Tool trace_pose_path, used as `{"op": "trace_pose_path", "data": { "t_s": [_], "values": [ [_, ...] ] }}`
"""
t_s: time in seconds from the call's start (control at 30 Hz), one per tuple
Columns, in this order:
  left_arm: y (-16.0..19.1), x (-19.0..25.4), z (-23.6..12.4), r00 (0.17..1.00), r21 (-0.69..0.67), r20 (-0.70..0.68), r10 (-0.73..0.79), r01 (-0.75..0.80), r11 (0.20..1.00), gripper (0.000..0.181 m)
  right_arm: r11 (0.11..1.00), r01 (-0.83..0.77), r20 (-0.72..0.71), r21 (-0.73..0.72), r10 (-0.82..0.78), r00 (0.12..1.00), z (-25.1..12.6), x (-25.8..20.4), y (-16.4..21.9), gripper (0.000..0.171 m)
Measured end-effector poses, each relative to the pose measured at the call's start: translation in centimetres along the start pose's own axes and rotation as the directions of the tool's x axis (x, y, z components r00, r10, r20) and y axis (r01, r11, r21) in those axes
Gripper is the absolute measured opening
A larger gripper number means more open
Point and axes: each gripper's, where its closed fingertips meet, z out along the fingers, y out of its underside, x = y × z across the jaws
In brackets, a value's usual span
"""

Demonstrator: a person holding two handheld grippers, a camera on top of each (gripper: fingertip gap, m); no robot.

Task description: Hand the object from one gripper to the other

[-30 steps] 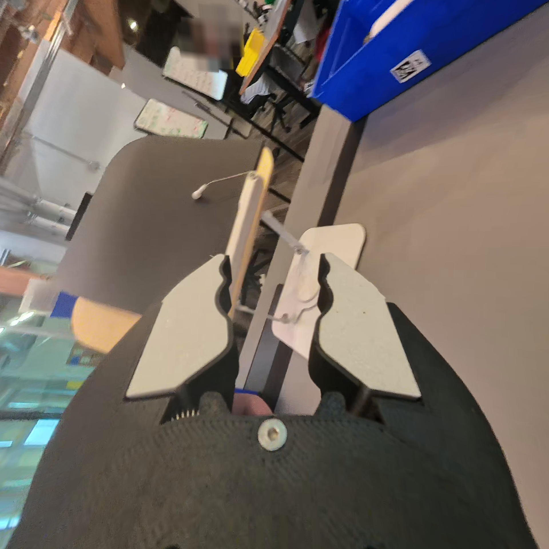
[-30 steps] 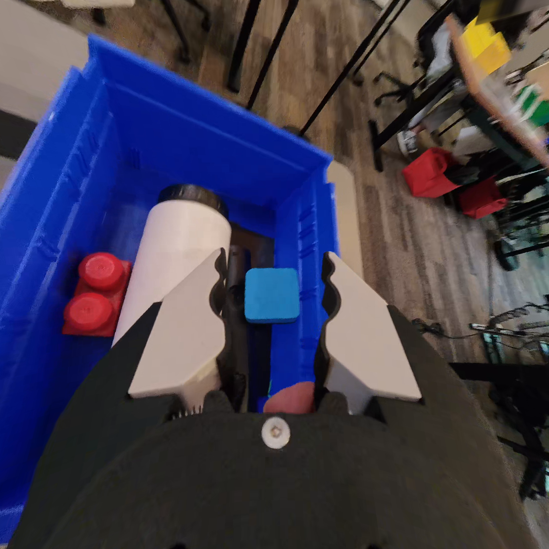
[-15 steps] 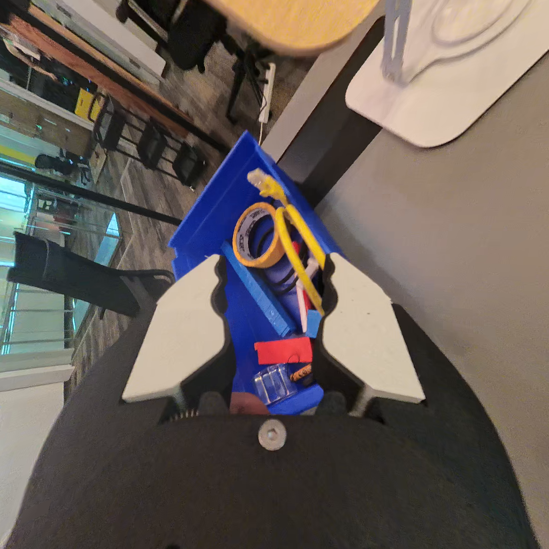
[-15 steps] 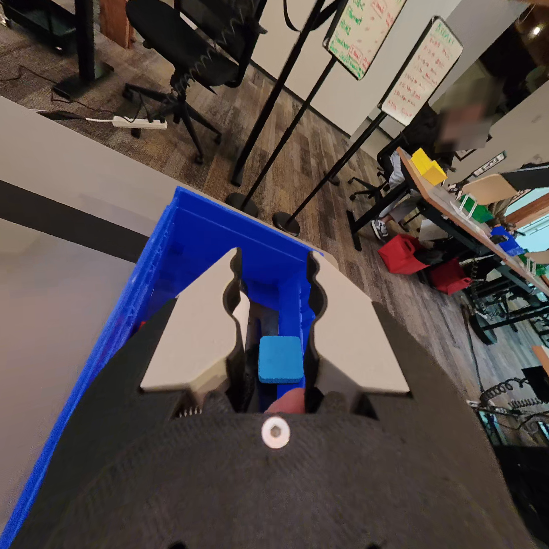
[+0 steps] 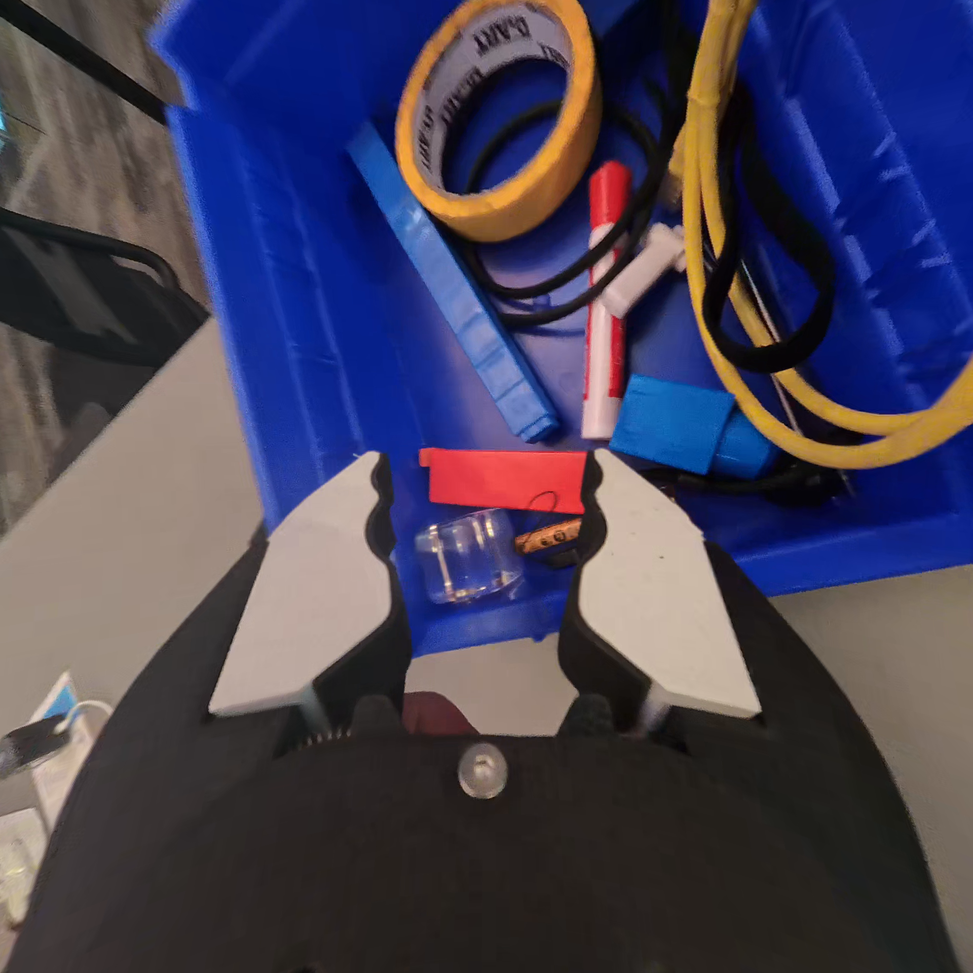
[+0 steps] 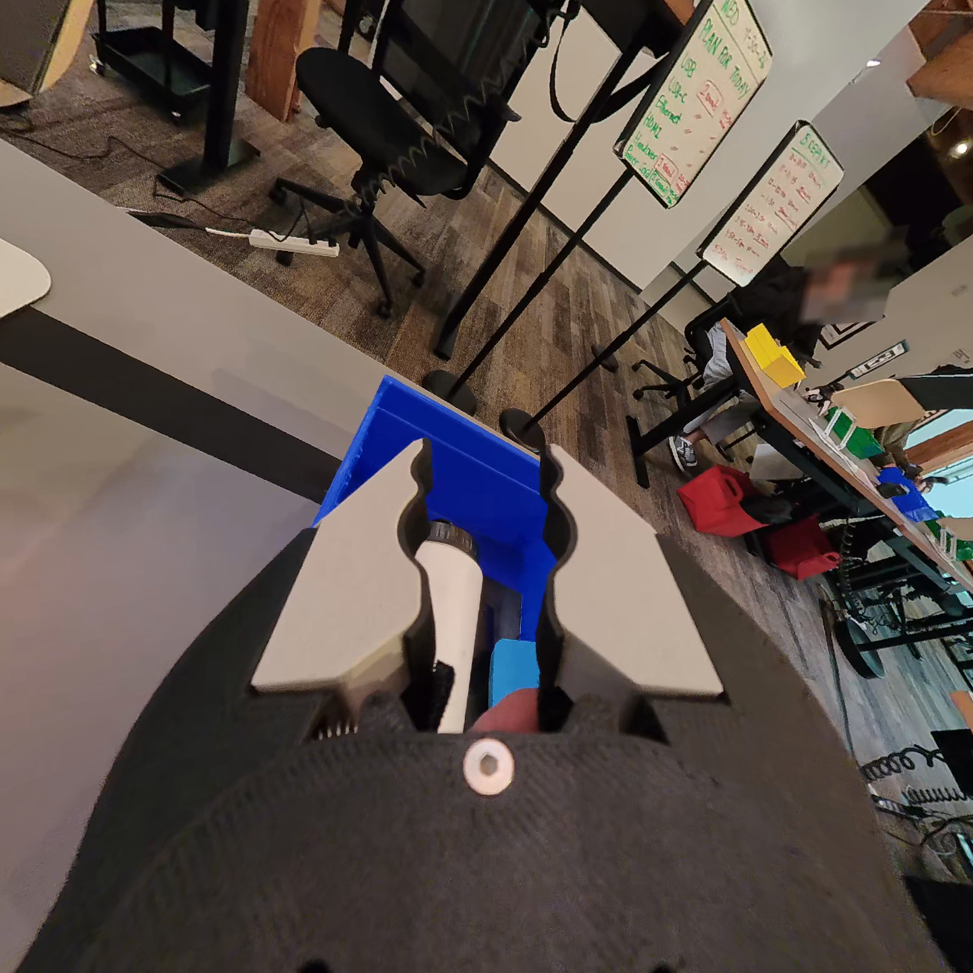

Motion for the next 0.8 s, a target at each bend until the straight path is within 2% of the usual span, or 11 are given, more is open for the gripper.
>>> {"op": "trace_pose_path", "data": {
  "t_s": [0.1, 0.23, 0.4, 0.8],
  "values": [
    [0.9, 0.7, 1.6, 0.999, -0.074, -0.040, 0.032, -0.035, 0.997, 0.080, 1.000, 0.009, 0.011, -0.002, -0.009, 1.000, 0.2, -0.5, 0.0, 0.038],
    [2.0, 1.0, 3.1, 0.986, -0.191, -0.142, 0.084, -0.111, 0.975, 0.084, 1.000, 0.030, 0.027, -0.006, -0.029, 0.999, 0.5, -1.2, -0.1, 0.038],
    [2.6, 1.4, 3.7, 0.960, -0.263, -0.275, 0.053, -0.129, 0.956, 0.091, 0.999, 0.041, 0.045, -0.005, -0.041, 0.998, 0.7, -1.8, -0.2, 0.038],
    [4.1, 1.3, 5.4, 0.945, -0.500, -0.326, -0.034, -0.142, 0.854, 0.097, 0.999, 0.048, 0.072, 0.002, -0.048, 0.996, 0.6, -2.3, -0.5, 0.038]
  ]
}}
